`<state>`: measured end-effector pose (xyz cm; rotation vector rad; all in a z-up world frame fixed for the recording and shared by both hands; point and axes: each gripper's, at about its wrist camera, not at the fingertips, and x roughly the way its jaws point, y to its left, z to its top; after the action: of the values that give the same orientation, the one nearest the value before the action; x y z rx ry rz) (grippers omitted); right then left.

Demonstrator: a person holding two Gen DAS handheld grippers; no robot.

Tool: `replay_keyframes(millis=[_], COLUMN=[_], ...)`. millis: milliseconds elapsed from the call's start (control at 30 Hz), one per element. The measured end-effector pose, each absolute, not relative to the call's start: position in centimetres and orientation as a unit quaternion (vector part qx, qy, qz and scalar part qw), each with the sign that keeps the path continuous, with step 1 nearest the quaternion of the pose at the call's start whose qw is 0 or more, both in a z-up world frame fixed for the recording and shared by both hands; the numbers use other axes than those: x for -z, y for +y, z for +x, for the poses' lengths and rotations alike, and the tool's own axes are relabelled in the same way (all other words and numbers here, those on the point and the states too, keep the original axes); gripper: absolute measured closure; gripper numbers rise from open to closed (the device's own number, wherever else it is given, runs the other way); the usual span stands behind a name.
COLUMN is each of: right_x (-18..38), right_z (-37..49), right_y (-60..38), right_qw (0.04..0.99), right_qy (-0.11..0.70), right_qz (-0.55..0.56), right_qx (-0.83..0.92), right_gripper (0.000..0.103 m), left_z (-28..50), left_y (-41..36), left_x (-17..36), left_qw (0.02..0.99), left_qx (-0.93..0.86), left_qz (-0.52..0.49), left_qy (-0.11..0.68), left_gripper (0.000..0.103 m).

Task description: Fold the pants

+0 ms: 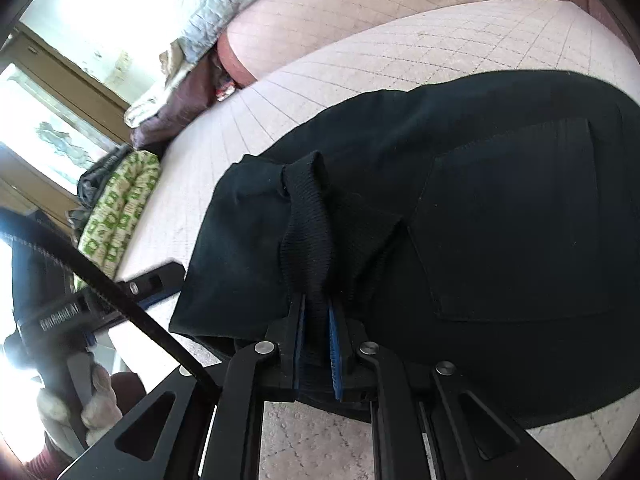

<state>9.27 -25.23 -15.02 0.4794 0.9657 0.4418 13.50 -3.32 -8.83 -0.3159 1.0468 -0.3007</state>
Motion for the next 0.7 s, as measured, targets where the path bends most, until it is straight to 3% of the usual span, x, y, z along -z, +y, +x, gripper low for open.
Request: replay_keyframes(millis=[133,367,467,600,700], right_x=[15.7,15.8,15.2,13.3,11.8], right_z=[8.8,7.8,7.5,6.1,4.9], right_y=[-25.9,-26.5,-27.0,-28.6,-30.6], right_qw=[0.835,0.851,0.852,0.866,0.880], right_qy=[0.432,0.404,0.400,0.381,0.354], right_qz=[0.253,0.232,0.242,0.246,0.262], right_qx=[-0.228,-0.243,-0.238,-0.209,-0.176], right_gripper=[0.095,0.095,0.090,0.076,0.076], left_z=[16.9,23.5,22.9,20.6,19.0], left_y=[-5.6,-6.9,-6.8,-8.0,-10.4], left_x=[8.4,12.4,10.9,7.2,4.4], left_qw=[0.849,0.829,0.834,0.849,0.852], left_qx=[0.134,0.064,0.074,0.112,0.166], left_qz=[-0.115,-0.094,-0.110,-0.085,-0.061], left_qy=[0.498,0.548,0.536,0.509,0.492], left_gripper=[0.049,0.049,0.049,0.049,0.047])
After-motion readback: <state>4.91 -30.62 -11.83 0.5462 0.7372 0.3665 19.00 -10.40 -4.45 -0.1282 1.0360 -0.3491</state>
